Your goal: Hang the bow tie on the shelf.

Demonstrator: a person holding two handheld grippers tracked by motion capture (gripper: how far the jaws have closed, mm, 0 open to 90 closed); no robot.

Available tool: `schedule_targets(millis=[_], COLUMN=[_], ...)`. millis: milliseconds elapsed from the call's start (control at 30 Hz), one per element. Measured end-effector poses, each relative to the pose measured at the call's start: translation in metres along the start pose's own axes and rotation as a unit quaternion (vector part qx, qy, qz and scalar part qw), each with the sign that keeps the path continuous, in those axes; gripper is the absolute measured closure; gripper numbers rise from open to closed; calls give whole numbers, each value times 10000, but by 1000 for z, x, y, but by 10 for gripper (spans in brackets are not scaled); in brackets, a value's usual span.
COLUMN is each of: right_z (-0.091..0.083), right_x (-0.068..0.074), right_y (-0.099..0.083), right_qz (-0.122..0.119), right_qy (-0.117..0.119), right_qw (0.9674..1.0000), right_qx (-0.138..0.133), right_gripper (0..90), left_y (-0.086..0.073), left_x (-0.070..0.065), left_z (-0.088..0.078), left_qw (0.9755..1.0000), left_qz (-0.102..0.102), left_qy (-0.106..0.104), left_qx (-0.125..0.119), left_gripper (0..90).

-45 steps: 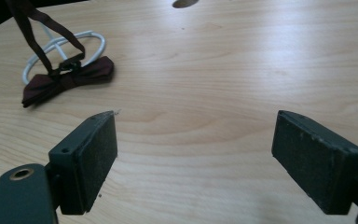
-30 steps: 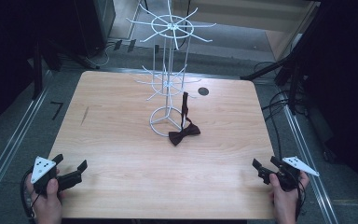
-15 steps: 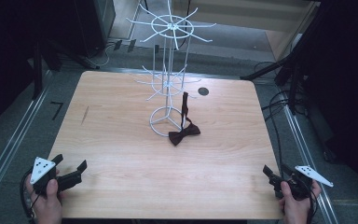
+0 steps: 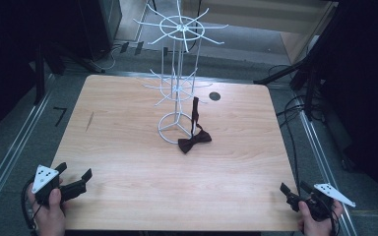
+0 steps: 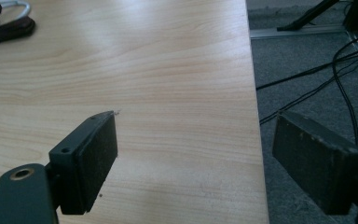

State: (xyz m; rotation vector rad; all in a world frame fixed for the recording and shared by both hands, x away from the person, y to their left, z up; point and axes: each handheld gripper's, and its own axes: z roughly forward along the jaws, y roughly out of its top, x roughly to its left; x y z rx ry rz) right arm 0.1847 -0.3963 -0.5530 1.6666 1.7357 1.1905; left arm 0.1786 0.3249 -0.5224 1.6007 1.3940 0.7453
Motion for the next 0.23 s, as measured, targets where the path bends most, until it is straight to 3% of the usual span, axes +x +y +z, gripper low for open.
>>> schedule_targets(millis=[133, 233], right_z=[1, 0], right_x=[4, 3], right_y=[0, 0], right_qz=[-107, -9], right_qy=[-98, -138], right_qw=[9999, 9999], right_qx=[-3, -59], right_gripper=[146, 147], left_y=[0, 0], left_x=[0, 1], left_z=[0, 0], left_qw=[10000, 10000], left_qz=[-14, -14], left_qy=[-8, -16], left_qx=[6, 54], left_gripper=[83, 83])
